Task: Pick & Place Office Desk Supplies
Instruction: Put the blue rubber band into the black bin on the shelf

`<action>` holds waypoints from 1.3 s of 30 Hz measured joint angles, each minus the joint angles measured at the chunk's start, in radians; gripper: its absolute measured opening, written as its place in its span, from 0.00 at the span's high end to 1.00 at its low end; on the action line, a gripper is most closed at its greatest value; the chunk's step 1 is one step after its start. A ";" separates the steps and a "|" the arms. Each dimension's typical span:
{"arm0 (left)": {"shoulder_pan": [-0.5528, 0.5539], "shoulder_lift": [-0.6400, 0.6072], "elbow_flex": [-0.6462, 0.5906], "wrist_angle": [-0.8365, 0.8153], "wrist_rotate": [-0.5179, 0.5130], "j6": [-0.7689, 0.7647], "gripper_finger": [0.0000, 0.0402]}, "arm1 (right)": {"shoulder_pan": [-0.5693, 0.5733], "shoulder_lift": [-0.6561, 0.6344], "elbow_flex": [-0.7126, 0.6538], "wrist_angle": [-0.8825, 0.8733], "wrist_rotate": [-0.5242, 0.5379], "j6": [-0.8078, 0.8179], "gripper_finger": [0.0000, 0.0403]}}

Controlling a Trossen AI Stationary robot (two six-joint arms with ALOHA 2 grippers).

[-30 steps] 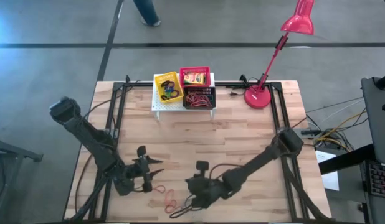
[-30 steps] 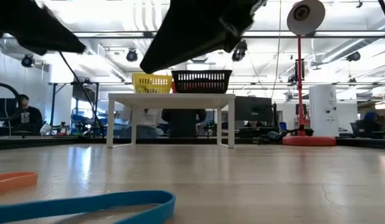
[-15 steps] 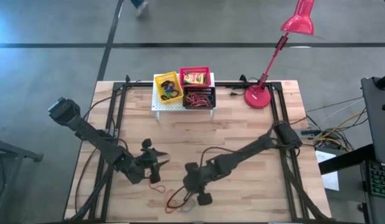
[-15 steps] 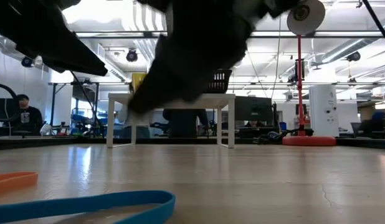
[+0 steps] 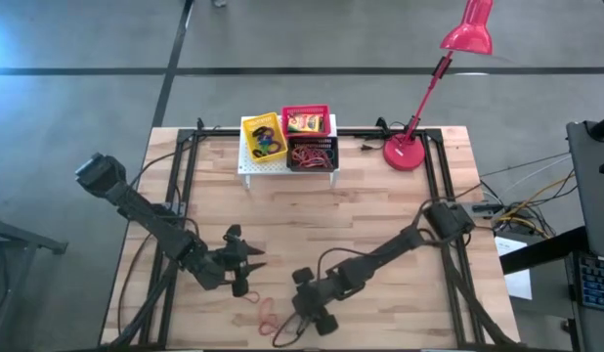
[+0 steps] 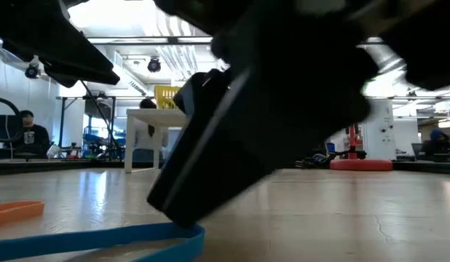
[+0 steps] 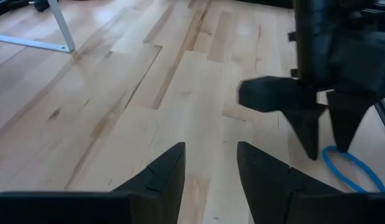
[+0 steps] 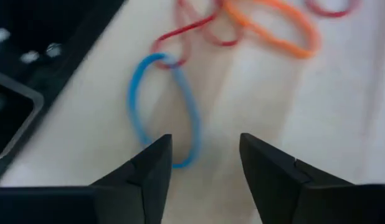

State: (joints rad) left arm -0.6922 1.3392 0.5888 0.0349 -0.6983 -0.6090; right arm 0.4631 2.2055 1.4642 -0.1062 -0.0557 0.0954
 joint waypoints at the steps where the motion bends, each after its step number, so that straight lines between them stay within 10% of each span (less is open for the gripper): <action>1: 0.000 0.000 0.000 0.000 0.000 -0.001 0.63 | 0.004 0.000 -0.008 0.015 -0.011 -0.006 0.54; 10: 0.000 0.000 -0.001 -0.001 0.004 -0.021 0.64 | 0.033 0.057 -0.015 0.065 -0.042 -0.117 0.64; 19: -0.003 0.000 -0.001 -0.001 0.011 -0.023 0.65 | 0.028 0.048 -0.014 0.045 -0.020 -0.082 0.96; 29: -0.003 0.000 -0.006 -0.010 0.011 -0.016 0.65 | -0.004 -0.099 -0.025 -0.098 0.009 -0.111 0.98; 39: 0.008 0.000 -0.006 -0.005 -0.026 0.075 0.65 | -0.050 -0.362 -0.036 -0.231 0.416 -0.128 0.98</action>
State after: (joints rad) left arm -0.6846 1.3388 0.5831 0.0301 -0.7243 -0.5338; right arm 0.4128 1.8436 1.4286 -0.3375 0.3607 -0.0328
